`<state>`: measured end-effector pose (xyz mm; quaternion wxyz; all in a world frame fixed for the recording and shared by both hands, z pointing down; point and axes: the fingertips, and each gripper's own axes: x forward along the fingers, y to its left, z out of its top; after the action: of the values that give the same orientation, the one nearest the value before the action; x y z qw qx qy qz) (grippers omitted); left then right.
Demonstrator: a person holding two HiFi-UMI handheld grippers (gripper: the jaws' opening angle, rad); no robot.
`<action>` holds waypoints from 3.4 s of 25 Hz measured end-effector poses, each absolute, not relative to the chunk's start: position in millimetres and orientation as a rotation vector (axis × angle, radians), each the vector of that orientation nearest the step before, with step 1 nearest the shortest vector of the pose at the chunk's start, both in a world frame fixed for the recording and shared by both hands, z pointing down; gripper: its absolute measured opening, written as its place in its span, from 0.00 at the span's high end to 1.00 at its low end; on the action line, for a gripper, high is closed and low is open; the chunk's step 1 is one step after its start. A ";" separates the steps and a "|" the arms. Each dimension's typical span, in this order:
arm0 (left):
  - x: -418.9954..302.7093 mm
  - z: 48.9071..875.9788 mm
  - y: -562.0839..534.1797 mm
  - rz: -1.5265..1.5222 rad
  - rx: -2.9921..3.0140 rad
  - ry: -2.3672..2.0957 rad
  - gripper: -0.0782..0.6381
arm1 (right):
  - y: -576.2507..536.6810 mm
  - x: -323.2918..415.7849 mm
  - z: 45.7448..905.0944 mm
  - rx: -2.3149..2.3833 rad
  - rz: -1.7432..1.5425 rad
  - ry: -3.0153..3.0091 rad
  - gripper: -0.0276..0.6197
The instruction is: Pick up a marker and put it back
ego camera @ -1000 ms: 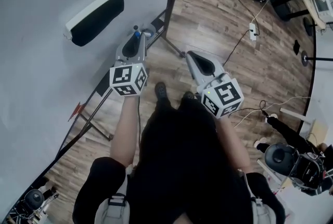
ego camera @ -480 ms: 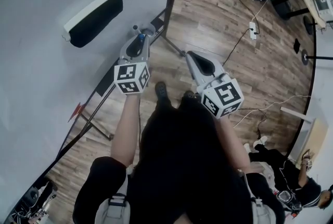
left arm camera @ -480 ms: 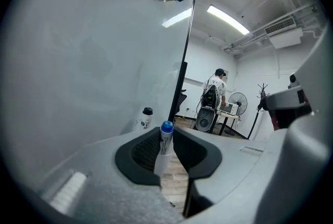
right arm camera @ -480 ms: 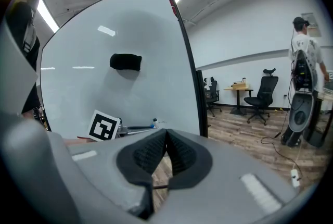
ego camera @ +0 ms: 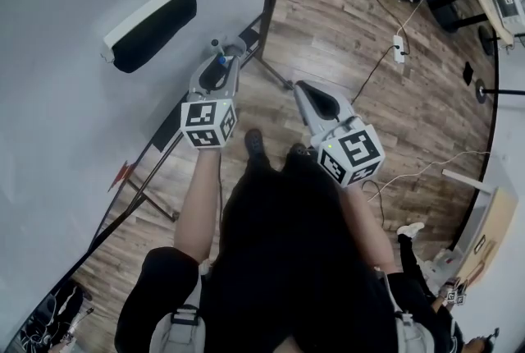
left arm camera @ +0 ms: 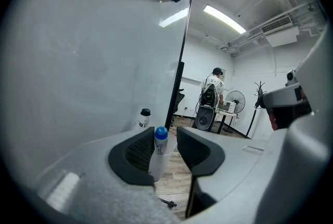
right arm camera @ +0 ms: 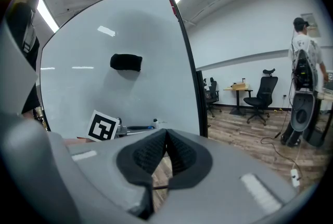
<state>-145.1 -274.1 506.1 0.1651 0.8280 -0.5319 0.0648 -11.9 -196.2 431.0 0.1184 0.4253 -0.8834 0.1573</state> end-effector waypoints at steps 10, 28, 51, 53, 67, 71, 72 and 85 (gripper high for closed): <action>-154.4 498.3 -269.0 0.197 2.370 -1.550 0.64 | -190.2 -16.7 427.7 1.249 0.453 -2.597 0.95; -161.0 466.0 -221.7 0.192 2.371 -1.667 0.63 | -161.6 -13.2 411.7 1.200 0.411 -2.706 0.95; -51.5 410.6 10.0 0.111 2.268 -1.858 0.81 | -17.3 63.9 402.3 0.878 0.377 -2.874 0.95; -48.9 404.6 20.9 0.103 2.270 -1.874 0.82 | -10.4 63.2 399.6 0.861 0.362 -2.889 0.95; -57.7 367.8 58.9 0.106 2.367 -1.815 0.88 | 29.0 40.3 365.5 0.901 0.193 -2.914 0.95; -70.2 355.0 66.8 0.090 2.390 -1.801 0.88 | 36.0 27.7 356.7 0.900 0.113 -2.927 0.95; -73.1 353.9 68.2 0.086 2.389 -1.801 0.88 | 38.4 24.4 355.8 0.884 0.099 -2.931 0.95; -64.2 352.2 77.2 0.051 2.382 -1.798 0.88 | 55.1 21.1 349.6 0.809 0.054 -2.947 0.95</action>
<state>-64.2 77.2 352.2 0.0783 0.7957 -0.6004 0.0171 21.1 55.1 349.6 0.0427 0.2646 -0.9633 0.0177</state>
